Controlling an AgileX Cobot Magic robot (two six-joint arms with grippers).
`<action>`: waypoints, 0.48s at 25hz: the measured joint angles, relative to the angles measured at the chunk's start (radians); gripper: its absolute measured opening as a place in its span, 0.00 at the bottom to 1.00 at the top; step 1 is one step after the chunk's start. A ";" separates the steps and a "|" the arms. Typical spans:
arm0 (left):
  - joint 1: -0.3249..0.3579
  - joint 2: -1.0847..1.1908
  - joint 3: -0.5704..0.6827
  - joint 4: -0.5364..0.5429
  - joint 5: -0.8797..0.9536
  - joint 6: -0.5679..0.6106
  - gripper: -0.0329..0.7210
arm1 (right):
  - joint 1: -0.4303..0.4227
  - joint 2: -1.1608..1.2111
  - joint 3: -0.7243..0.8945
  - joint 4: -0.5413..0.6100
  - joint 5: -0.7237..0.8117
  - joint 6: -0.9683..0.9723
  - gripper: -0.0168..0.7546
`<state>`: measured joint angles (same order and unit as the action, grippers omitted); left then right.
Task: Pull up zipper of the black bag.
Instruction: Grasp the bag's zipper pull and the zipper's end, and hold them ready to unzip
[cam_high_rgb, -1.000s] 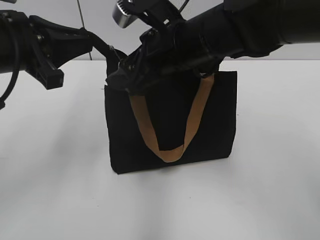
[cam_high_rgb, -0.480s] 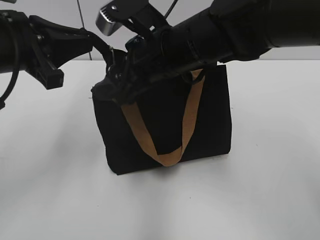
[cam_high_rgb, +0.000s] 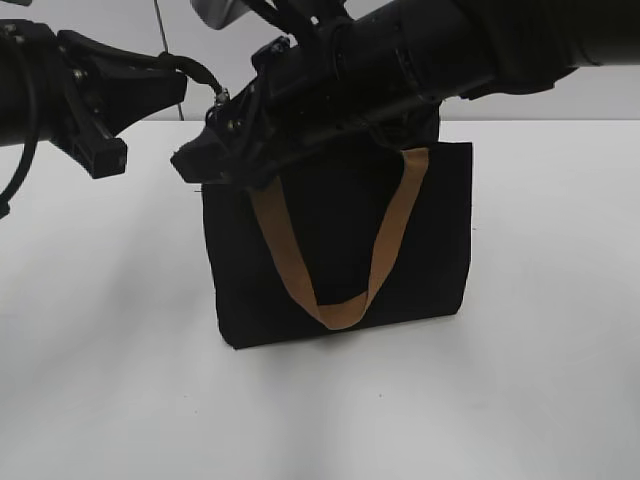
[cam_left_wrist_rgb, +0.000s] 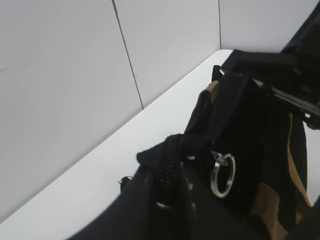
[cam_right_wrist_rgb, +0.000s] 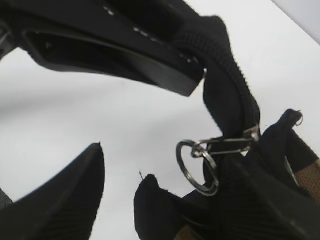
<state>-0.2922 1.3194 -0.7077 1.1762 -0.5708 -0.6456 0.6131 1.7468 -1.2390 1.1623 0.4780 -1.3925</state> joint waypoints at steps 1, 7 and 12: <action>0.000 0.000 0.000 0.000 0.000 0.000 0.15 | 0.000 0.000 0.000 -0.005 0.000 0.007 0.69; 0.000 0.000 0.000 0.000 0.000 0.000 0.15 | 0.000 -0.002 0.000 -0.083 -0.014 0.098 0.68; 0.000 0.000 0.000 0.000 0.000 0.000 0.15 | 0.000 -0.007 0.000 -0.220 -0.018 0.251 0.62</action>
<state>-0.2922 1.3194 -0.7077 1.1762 -0.5708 -0.6456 0.6131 1.7396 -1.2390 0.9426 0.4596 -1.1411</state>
